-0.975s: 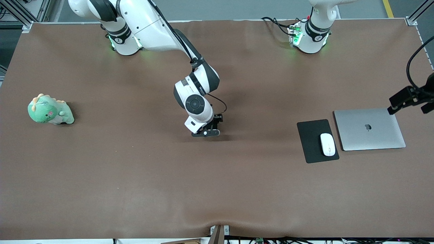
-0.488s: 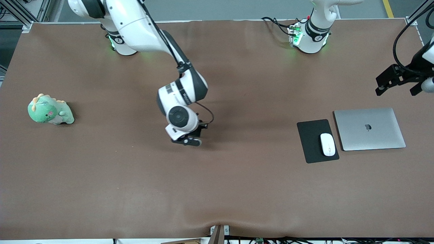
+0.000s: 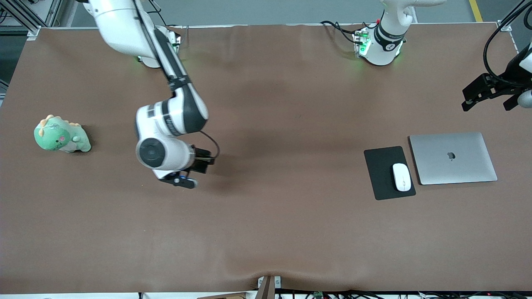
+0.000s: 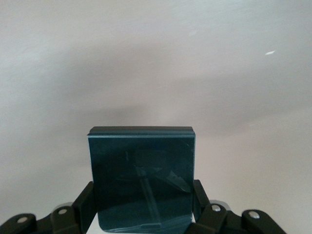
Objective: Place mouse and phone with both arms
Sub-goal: 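Carry the black phone with the right gripper toward the green plush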
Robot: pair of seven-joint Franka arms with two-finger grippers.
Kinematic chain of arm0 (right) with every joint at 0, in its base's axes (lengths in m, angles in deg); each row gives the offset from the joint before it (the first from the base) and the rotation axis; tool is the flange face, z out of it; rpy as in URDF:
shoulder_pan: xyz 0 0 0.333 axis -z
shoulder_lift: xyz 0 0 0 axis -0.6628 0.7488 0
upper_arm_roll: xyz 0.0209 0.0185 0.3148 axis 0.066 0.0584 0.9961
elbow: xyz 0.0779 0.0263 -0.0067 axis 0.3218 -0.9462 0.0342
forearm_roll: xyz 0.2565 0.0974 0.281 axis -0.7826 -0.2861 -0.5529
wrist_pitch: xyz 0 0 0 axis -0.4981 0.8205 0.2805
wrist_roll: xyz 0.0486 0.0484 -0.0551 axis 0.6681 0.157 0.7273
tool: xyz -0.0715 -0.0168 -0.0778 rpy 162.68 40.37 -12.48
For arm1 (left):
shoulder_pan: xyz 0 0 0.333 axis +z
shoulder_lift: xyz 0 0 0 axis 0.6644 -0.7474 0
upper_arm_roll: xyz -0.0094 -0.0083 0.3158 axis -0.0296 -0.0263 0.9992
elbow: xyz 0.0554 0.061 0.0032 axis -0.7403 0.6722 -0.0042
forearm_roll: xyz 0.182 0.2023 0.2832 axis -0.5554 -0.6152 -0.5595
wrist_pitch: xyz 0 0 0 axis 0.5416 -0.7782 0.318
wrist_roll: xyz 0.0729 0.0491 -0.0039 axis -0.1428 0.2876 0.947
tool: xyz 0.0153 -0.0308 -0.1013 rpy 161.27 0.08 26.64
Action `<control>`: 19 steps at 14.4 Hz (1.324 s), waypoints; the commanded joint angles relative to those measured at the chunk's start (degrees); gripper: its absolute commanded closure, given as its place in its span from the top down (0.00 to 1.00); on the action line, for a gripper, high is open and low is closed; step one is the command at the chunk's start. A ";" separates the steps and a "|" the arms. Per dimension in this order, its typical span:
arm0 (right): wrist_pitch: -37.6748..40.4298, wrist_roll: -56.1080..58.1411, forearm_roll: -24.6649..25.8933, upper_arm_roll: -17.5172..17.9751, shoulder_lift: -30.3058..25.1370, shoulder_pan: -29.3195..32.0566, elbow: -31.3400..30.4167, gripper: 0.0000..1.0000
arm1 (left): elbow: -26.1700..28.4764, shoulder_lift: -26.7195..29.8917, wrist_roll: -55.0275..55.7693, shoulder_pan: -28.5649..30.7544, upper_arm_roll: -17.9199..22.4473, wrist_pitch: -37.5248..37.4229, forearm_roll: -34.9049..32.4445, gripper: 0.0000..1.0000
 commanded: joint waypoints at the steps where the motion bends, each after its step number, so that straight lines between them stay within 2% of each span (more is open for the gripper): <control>1: -0.40 2.74 3.09 -1.53 -4.41 0.78 -5.15 0.00 | 0.71 0.89 -0.30 0.64 0.47 0.07 0.69 1.00; 5: -1.10 8.61 4.33 -5.31 -6.25 1.04 -9.09 0.00 | 0.97 0.62 -0.30 1.00 0.47 0.77 0.69 1.00; 10: -13.47 21.62 4.33 -11.81 -9.51 1.56 -21.92 0.00 | 0.97 0.62 -0.30 1.08 0.47 0.77 0.78 1.00; 13: -19.03 27.86 4.33 -12.35 -9.60 5.07 -26.15 0.00 | 0.97 0.62 -0.30 1.08 0.38 0.77 0.78 1.00; 19: -20.00 42.10 4.07 -12.35 -10.12 14.12 -29.41 0.00 | 1.41 1.15 -0.48 1.00 0.29 -0.11 1.22 1.00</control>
